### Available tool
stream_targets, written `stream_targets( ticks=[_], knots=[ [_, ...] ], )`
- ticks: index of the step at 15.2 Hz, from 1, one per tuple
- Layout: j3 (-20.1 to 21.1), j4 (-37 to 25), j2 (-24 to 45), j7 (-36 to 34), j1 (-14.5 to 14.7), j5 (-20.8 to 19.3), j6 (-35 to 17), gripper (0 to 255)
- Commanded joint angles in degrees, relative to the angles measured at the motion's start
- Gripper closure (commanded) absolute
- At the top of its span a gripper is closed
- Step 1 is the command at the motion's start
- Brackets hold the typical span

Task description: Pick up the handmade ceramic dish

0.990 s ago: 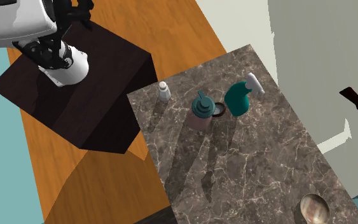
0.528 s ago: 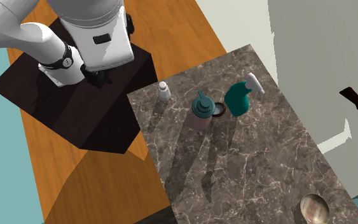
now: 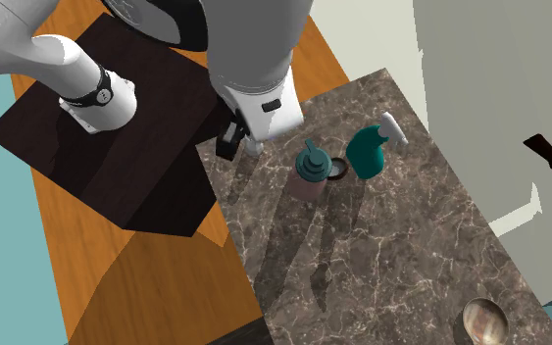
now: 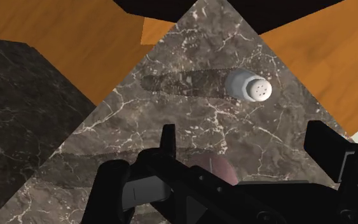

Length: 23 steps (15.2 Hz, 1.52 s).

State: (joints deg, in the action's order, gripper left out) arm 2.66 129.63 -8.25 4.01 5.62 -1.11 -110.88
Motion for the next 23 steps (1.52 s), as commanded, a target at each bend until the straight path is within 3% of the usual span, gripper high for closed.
stream_targets(
  ticks=[1,11,22,23],
  knots=[
    [0.6,-2.7,4.3,-0.3,0.5,-0.8,-1.7,0],
    [2.4,-18.8,26.3,-2.2,3.3,-6.3,-7.2,0],
    [2.0,-45.9,51.8,-2.4,8.2,-11.8,-4.9,0],
    [2.0,-45.9,52.2,-2.4,8.2,-11.8,-5.4,0]
  ],
)
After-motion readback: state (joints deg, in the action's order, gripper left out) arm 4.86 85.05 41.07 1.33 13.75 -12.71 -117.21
